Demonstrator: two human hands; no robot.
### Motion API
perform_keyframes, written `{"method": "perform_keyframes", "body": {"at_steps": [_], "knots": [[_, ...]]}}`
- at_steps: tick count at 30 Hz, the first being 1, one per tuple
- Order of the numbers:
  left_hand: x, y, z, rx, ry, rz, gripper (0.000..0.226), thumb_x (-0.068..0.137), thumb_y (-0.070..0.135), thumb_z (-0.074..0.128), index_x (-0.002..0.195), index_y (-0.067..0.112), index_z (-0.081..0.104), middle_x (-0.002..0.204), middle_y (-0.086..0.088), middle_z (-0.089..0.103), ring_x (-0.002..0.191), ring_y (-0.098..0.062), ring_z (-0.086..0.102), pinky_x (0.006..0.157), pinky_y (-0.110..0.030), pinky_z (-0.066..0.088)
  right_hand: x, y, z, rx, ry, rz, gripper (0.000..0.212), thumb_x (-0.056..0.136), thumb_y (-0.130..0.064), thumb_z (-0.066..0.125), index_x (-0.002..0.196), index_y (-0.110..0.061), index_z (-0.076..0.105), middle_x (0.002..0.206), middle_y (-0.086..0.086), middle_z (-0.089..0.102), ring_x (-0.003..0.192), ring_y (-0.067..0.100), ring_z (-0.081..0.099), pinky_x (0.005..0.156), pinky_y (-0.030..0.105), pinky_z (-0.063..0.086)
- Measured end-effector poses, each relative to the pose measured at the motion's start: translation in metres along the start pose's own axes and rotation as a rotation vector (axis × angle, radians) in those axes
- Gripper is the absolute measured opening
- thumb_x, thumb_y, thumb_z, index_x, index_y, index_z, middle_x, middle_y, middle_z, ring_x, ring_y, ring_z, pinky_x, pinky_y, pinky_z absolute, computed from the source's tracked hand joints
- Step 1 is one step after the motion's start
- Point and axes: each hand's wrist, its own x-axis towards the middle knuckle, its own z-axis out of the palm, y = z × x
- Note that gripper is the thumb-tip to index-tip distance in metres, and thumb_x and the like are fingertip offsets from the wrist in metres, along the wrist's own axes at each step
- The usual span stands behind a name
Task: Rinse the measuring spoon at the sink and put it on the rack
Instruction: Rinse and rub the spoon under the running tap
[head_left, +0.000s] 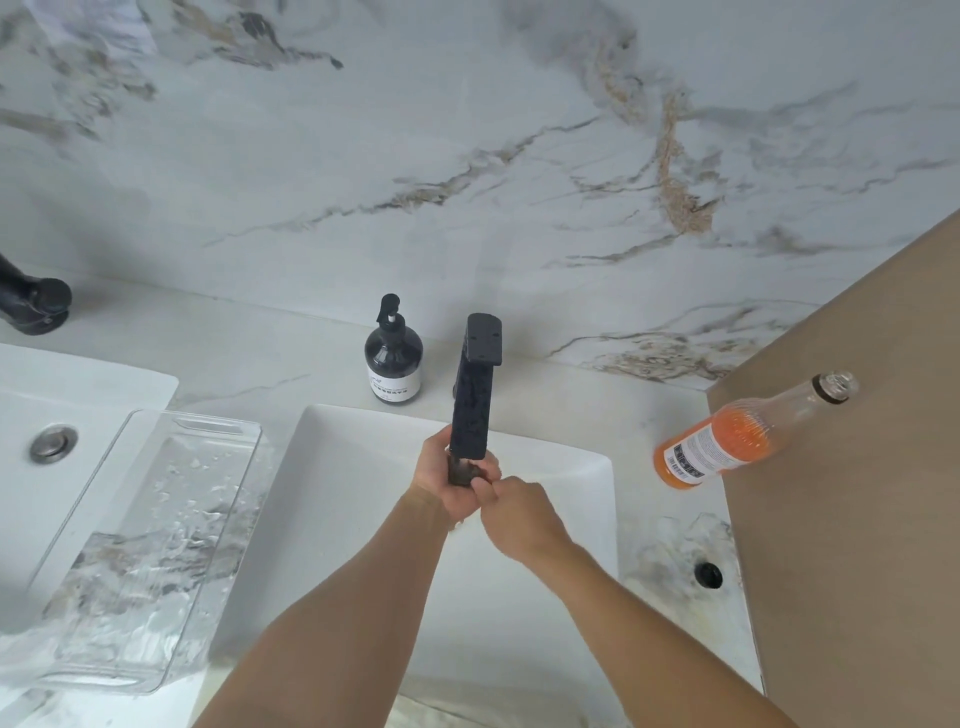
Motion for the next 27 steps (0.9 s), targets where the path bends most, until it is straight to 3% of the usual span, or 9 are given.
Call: {"method": "perform_keyframes", "body": {"at_steps": [2,4,7,13,15,17,19,23,27], "knots": [[0.0,0.002,0.001,-0.027,-0.077,-0.008,0.04,0.08,0.025,0.06,0.047,0.013,0.043,0.045,0.002,0.034,0.038,-0.013,0.03,0.037,-0.018,0.022,-0.001,0.0,0.012,0.097,0.007,0.01,0.045,0.099,-0.046,0.032,0.079,-0.014,0.056,0.071,0.004,0.057,0.059,0.023,0.054,0.053,0.028,0.041],[-0.003,0.002,-0.004,-0.078,-0.202,-0.028,0.039,0.079,0.025,0.066,0.053,0.015,0.039,0.045,0.002,0.032,0.038,-0.012,0.027,0.033,-0.021,0.027,-0.002,0.0,0.013,0.496,-0.215,0.165,0.042,0.098,-0.045,0.039,0.066,-0.018,0.042,0.053,-0.004,0.036,0.037,0.013,0.033,0.039,0.02,0.027],[-0.01,-0.003,-0.012,-0.183,-0.381,-0.049,0.034,0.081,0.028,0.068,0.062,0.016,0.043,0.046,0.0,0.037,0.038,-0.013,0.032,0.035,-0.022,0.029,-0.006,0.002,0.006,0.863,-0.507,0.281,0.05,0.097,-0.051,0.044,0.057,-0.026,0.031,0.048,-0.008,0.021,0.035,0.009,0.015,0.034,0.017,0.013],[-0.004,-0.013,-0.016,-0.257,-0.6,-0.099,0.039,0.088,0.043,0.058,0.06,0.017,0.05,0.045,0.004,0.029,0.041,-0.013,0.027,0.04,-0.024,0.031,-0.019,0.01,0.007,1.136,-0.719,0.275,0.053,0.097,-0.057,0.044,0.057,-0.026,0.029,0.044,-0.011,0.02,0.031,0.005,0.017,0.028,0.018,0.016],[-0.005,-0.016,-0.018,-0.241,-0.611,-0.116,0.044,0.087,0.042,0.061,0.054,0.021,0.039,0.044,0.006,0.03,0.039,-0.011,0.028,0.042,-0.018,0.025,-0.019,0.011,0.008,1.147,-0.741,0.259,0.054,0.097,-0.057,0.045,0.056,-0.025,0.03,0.044,-0.011,0.02,0.031,0.005,0.017,0.028,0.017,0.015],[-0.004,-0.017,-0.017,-0.16,-0.515,-0.013,0.047,0.083,0.036,0.068,0.052,0.022,0.034,0.041,0.007,0.027,0.036,-0.01,0.024,0.039,-0.016,0.024,-0.018,0.01,0.007,1.066,-0.686,0.25,0.054,0.098,-0.057,0.043,0.055,-0.025,0.031,0.047,-0.01,0.019,0.033,0.006,0.016,0.03,0.018,0.014],[-0.001,-0.014,-0.013,-0.089,-0.318,0.041,0.047,0.077,0.031,0.067,0.047,0.018,0.033,0.037,0.005,0.028,0.032,-0.012,0.022,0.032,-0.021,0.031,-0.013,0.01,0.004,0.992,-0.579,0.268,0.054,0.098,-0.055,0.043,0.054,-0.025,0.032,0.049,-0.009,0.02,0.036,0.008,0.015,0.032,0.02,0.013],[-0.002,-0.011,-0.004,-0.149,-0.067,0.051,0.033,0.076,0.019,0.054,0.054,0.016,0.03,0.049,0.0,0.025,0.048,-0.017,0.02,0.046,-0.025,0.026,0.001,0.015,-0.004,0.755,-0.367,0.278,0.05,0.098,-0.053,0.043,0.059,-0.025,0.031,0.049,-0.008,0.021,0.038,0.011,0.015,0.035,0.019,0.013],[-0.008,-0.013,0.008,-0.056,-0.003,0.067,0.015,0.082,0.006,0.047,0.068,0.008,0.05,0.064,-0.009,0.05,0.056,-0.022,0.047,0.06,-0.029,0.044,0.011,0.02,0.001,0.35,-0.119,0.163,0.044,0.097,-0.048,0.04,0.065,-0.018,0.038,0.055,-0.004,0.033,0.035,0.012,0.029,0.038,0.018,0.021]]}}
